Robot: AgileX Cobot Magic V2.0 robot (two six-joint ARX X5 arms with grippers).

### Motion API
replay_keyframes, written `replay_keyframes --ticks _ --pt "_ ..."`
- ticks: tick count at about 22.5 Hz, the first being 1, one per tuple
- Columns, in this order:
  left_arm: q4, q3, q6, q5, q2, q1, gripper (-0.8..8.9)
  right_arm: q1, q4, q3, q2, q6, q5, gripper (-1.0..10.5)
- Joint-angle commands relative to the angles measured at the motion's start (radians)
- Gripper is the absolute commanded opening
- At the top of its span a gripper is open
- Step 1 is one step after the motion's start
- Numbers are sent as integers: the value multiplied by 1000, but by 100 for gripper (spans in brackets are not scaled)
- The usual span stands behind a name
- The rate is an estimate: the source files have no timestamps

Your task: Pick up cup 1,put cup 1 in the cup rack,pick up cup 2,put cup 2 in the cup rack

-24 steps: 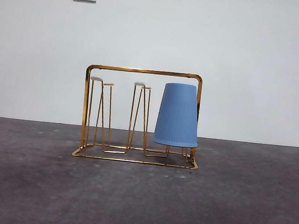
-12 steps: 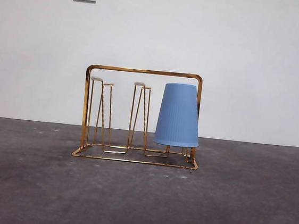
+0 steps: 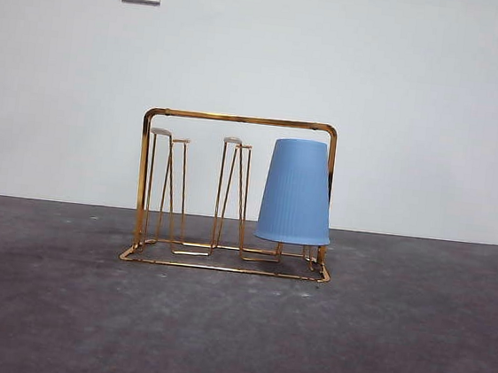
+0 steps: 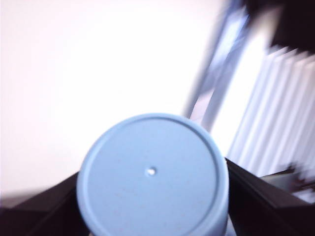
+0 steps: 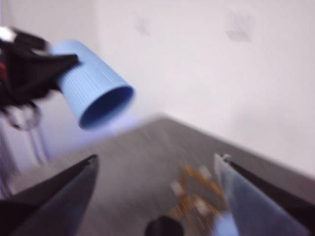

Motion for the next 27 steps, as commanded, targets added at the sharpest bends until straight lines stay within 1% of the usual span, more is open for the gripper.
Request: replay_keyframes --ticks 1,3,5,11,12,14,21,27 --pt "-174 -2 231 -121 13 5 -8 0 -85 -3 5 -24 82 477" --pt "-245 -2 298 -188 43 5 -8 0 -138 -3 6 -32 120 477" --pt "-277 -2 345 -224 81 5 -8 0 -170 -3 10 -32 124 477" --pt "-286 -2 443 -315 213 5 -8 0 -210 -3 26 -30 137 477" --pt "-286 -2 462 -346 243 5 -8 0 -214 -3 26 -27 148 477" --pt "-286 -2 477 -369 283 7 -8 0 -217 -3 26 -26 161 477" --pt "-226 -2 486 -365 418 31 -8 0 -243 -3 25 -10 169 474" --pt "-184 -2 486 -365 496 44 -8 0 -259 -3 25 -5 175 474"
